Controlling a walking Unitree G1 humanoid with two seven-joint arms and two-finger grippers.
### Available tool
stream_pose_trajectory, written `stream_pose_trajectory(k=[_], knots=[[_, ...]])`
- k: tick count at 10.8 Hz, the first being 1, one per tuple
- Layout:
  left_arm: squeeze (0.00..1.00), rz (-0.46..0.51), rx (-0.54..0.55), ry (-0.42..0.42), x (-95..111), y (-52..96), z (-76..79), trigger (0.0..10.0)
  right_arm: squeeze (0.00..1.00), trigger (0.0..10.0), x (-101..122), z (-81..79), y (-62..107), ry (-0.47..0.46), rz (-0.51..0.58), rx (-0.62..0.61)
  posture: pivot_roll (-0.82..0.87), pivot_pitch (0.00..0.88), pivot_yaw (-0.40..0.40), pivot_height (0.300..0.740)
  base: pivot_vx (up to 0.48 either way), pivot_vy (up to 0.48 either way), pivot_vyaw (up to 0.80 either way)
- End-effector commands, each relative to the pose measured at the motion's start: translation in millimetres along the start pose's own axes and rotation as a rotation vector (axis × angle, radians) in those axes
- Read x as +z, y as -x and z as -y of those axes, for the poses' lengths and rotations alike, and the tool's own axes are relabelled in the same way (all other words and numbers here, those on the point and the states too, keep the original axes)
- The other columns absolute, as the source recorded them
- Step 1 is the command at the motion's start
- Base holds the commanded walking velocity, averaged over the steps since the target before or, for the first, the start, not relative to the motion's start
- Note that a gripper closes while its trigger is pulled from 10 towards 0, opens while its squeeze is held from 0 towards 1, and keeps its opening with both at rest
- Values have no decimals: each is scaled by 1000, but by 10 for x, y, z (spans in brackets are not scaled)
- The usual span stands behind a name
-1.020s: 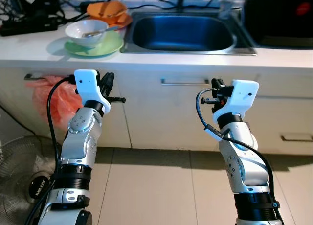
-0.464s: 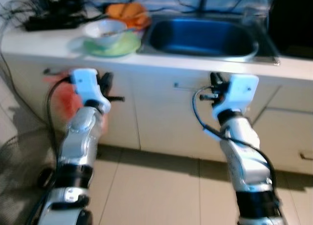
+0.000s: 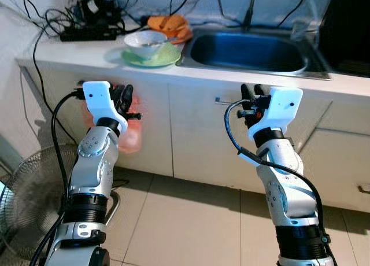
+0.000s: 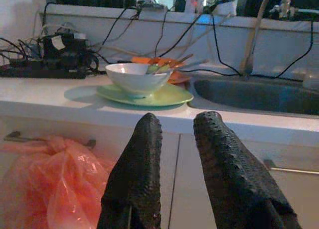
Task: Kitchen organization
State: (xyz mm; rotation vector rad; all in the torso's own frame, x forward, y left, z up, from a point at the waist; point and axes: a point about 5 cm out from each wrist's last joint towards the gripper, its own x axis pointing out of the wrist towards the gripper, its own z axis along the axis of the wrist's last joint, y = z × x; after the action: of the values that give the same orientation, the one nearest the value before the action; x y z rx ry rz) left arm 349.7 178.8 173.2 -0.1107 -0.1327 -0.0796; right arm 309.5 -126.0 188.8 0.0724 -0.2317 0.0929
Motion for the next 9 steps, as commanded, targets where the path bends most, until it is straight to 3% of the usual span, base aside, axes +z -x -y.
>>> stream_pose_trajectory(k=[1,9], knots=[[1000,8,12,-17,33,-13,-30,10000,1000,10000,14,2,-1,-17,4,1,71,4,39,740,0,0,0],[1000,4,25,-32,21,-5,-51,10000,1000,10000,3,21,-3,-9,12,-22,75,6,41,740,0,0,0]])
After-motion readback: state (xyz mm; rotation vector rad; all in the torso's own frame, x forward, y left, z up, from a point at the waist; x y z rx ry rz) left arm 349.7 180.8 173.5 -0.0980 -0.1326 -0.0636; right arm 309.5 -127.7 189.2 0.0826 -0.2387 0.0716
